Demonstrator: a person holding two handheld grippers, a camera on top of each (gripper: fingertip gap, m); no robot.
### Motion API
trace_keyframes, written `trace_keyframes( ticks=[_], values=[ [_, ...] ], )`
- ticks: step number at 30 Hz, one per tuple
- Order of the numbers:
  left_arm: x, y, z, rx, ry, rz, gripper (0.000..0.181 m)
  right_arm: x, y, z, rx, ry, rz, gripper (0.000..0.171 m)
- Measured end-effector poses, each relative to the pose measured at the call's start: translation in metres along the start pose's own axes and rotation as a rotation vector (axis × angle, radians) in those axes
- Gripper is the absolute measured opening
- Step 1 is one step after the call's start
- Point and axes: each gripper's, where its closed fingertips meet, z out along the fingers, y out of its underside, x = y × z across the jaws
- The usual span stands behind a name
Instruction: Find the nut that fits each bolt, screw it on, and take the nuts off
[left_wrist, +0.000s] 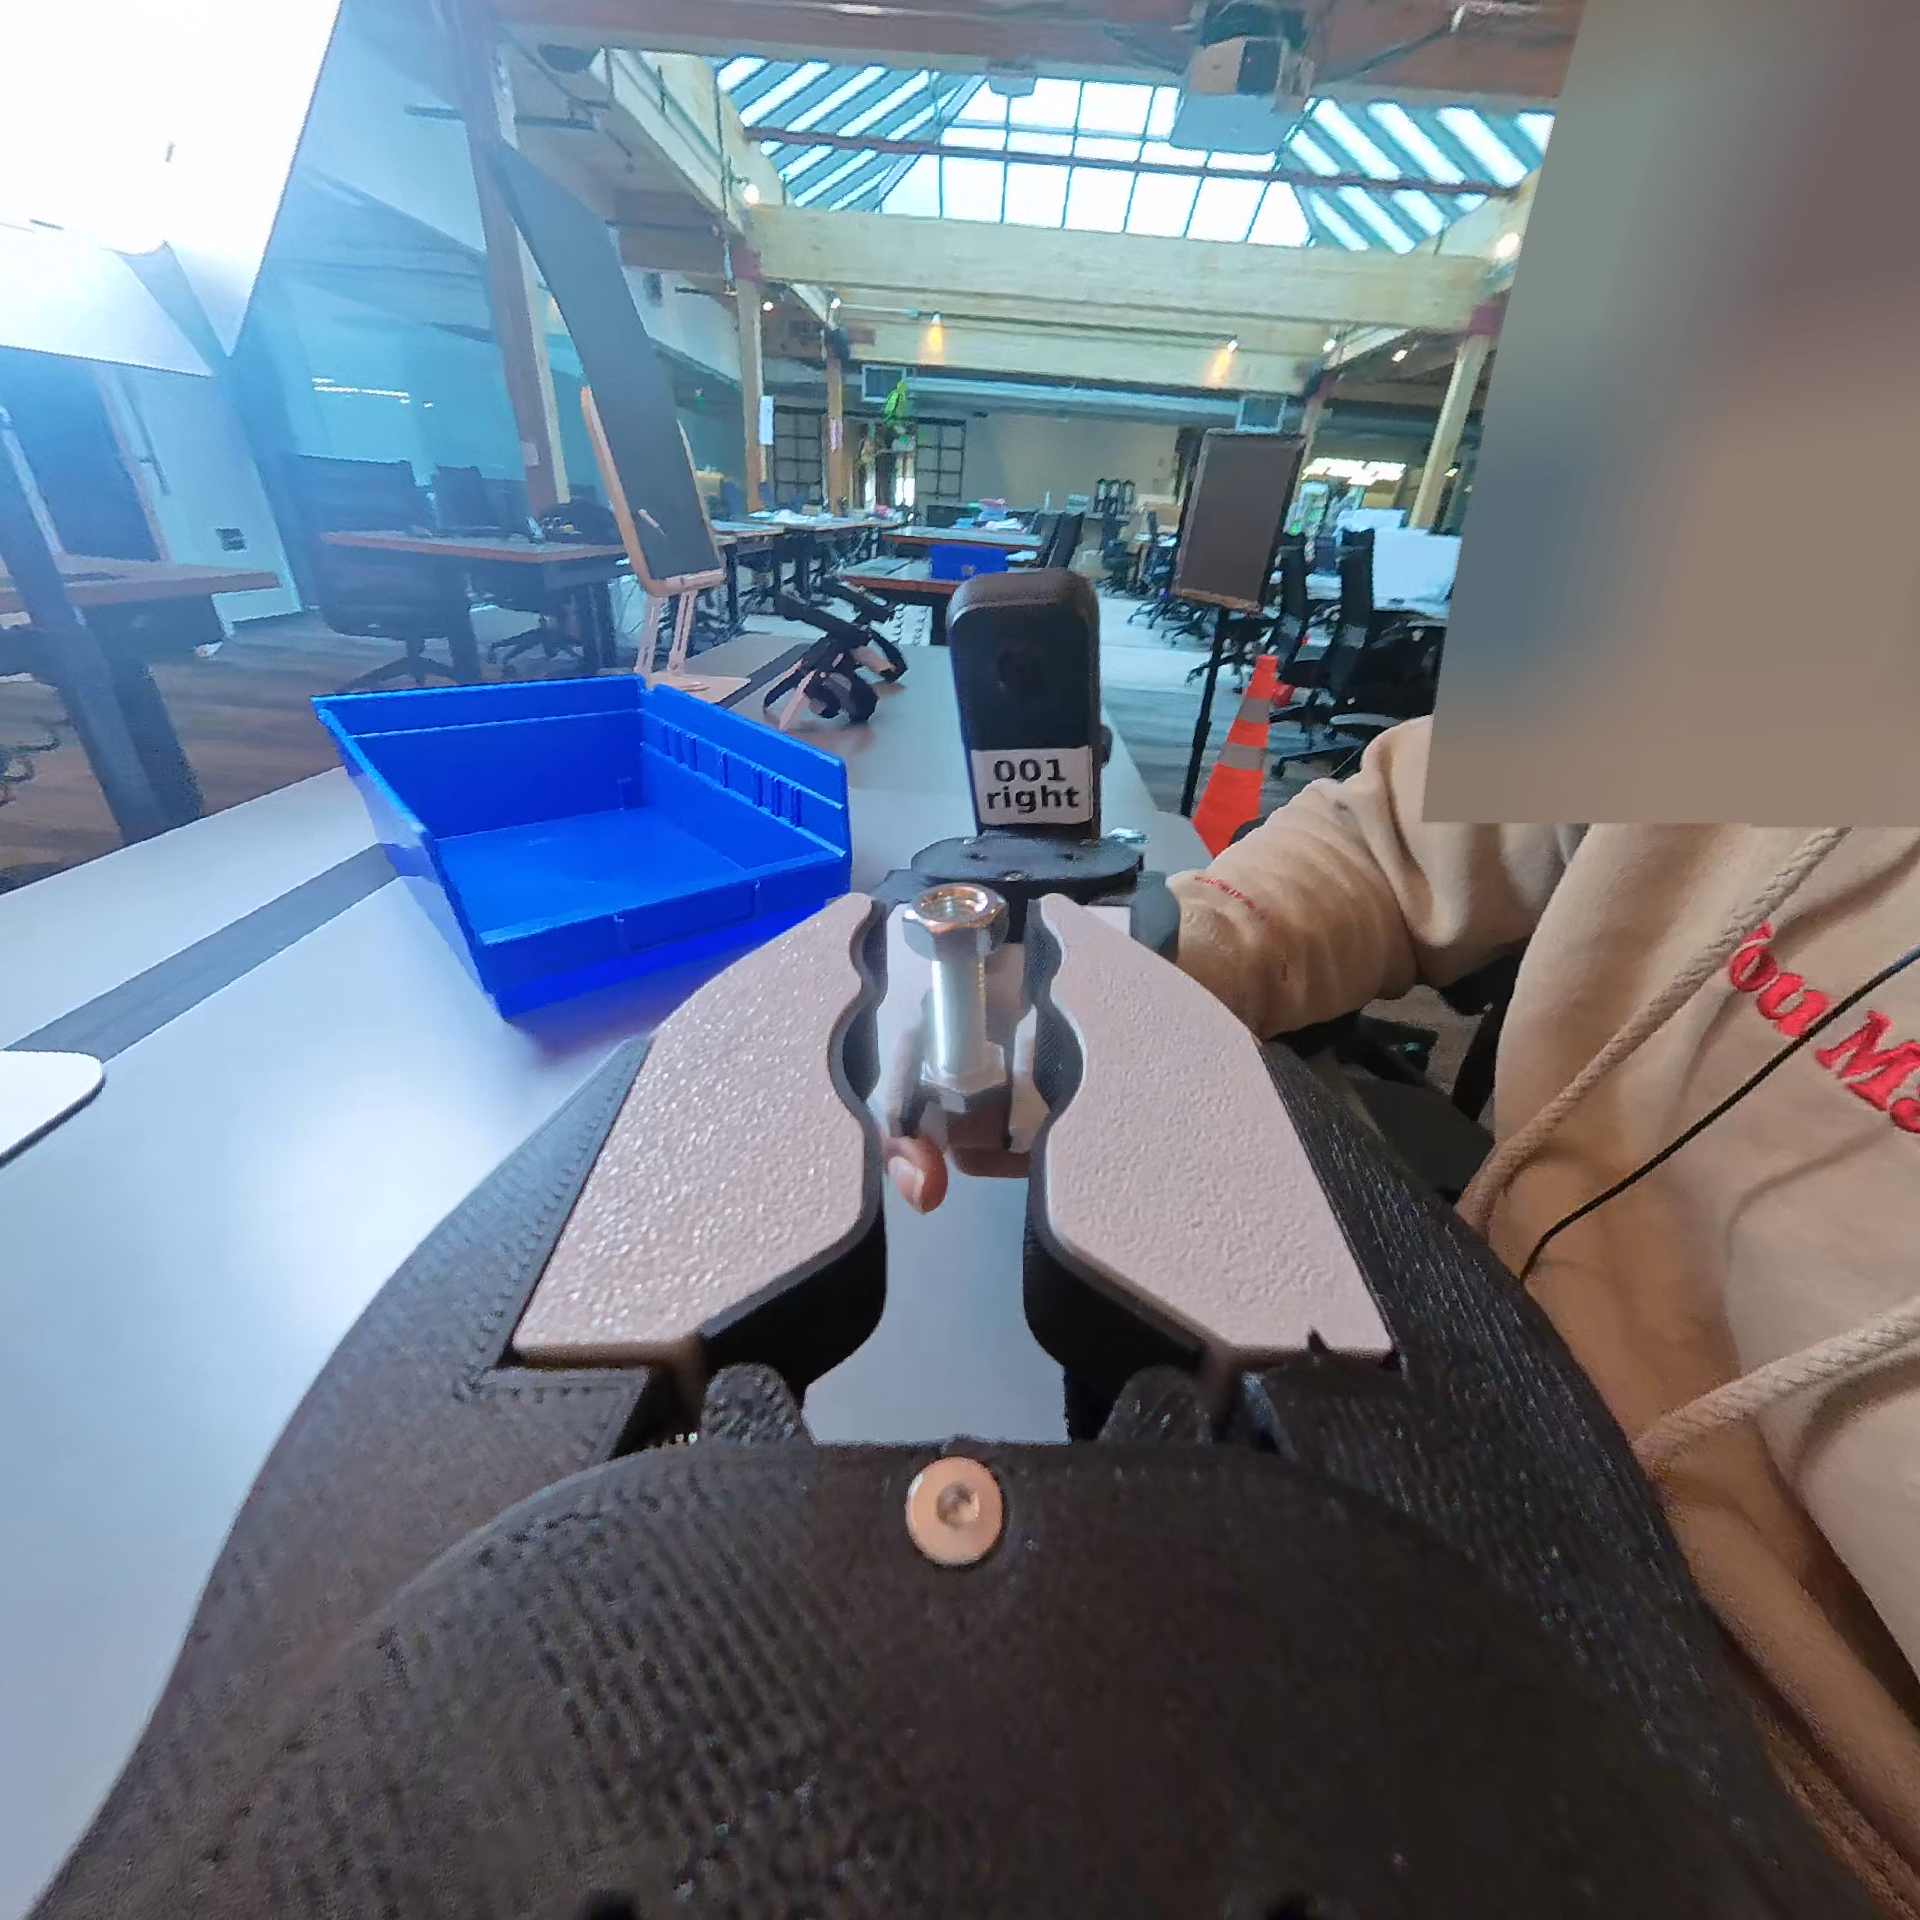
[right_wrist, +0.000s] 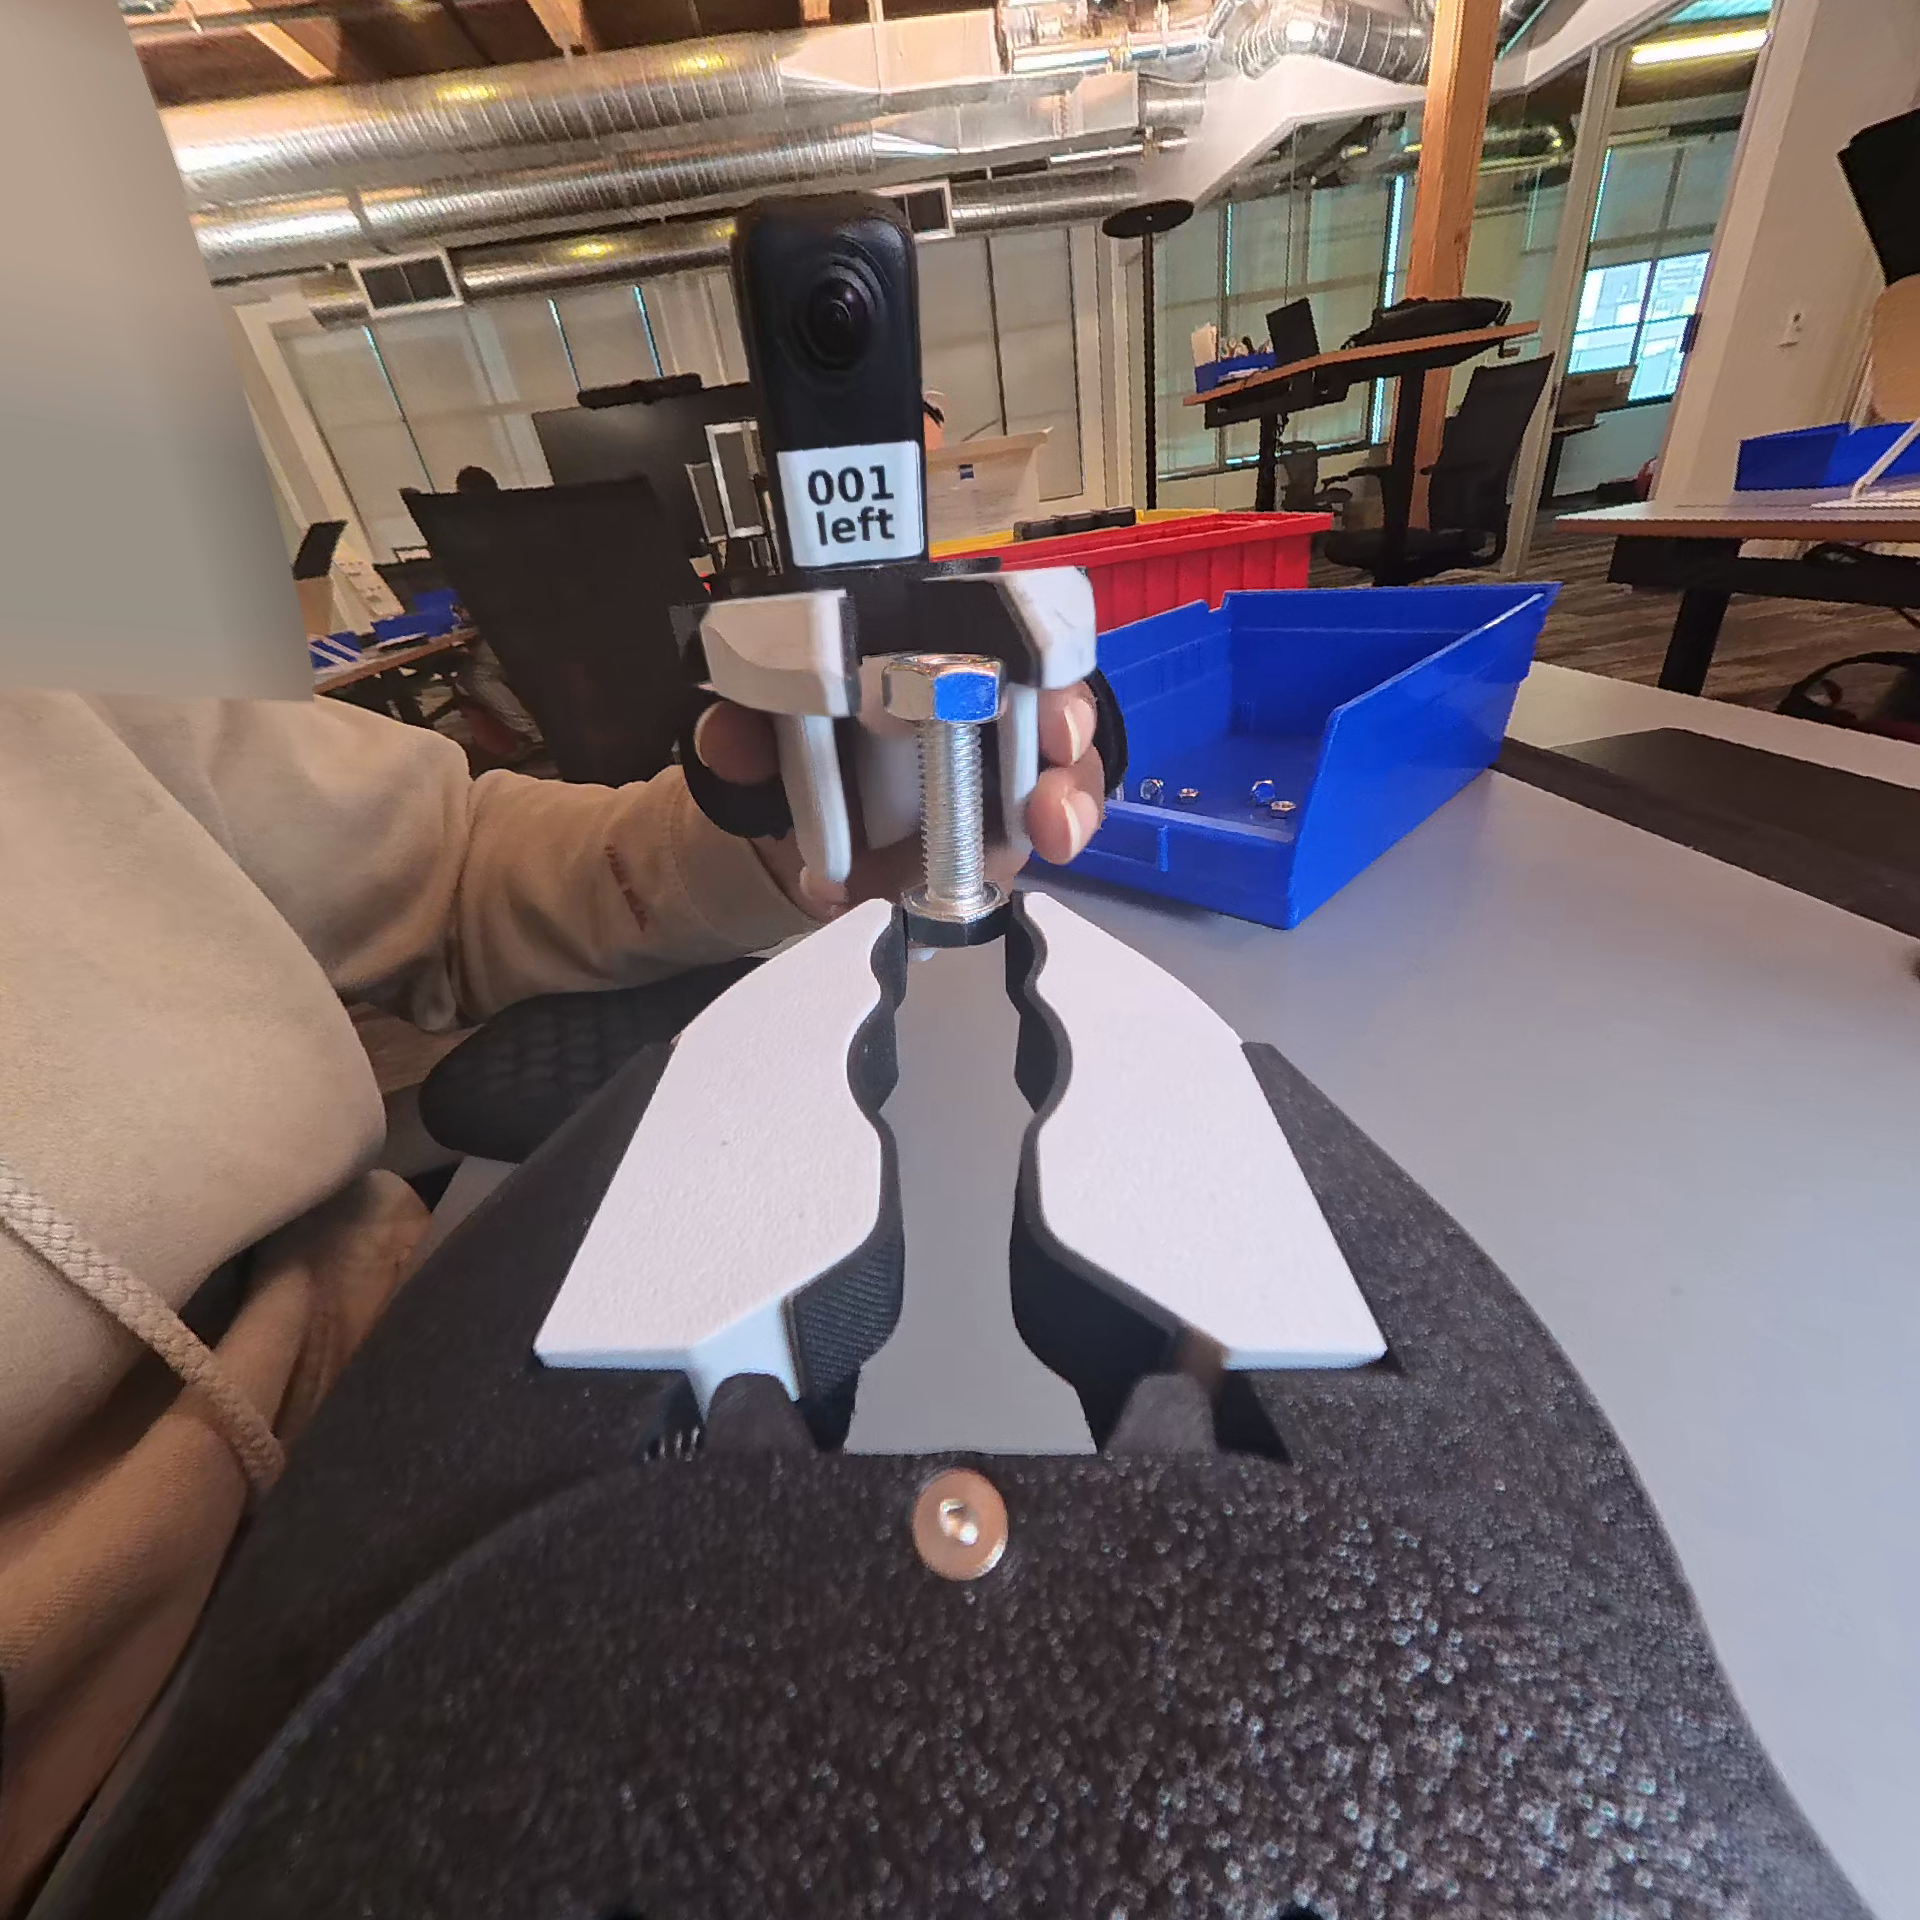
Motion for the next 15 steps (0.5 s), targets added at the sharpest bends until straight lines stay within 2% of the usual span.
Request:
trace_keyframes(
  ticks=[7,12,15],
  values=[
    [-0.020,-0.007,-0.013,0.055,-0.067,-0.037,0.019,0.001,-0.010,-0.005,0.051,-0.002,0.004,0.018],
    [-0.006,-0.008,-0.005,0.055,-0.018,-0.029,0.028,0.003,-0.006,-0.003,0.031,0.012,0.004,0.018],
    [-0.007,-0.004,-0.001,0.023,-0.050,-0.019,0.028,0.003,-0.005,-0.003,0.021,0.015,-0.001,0.018]
  ],
)
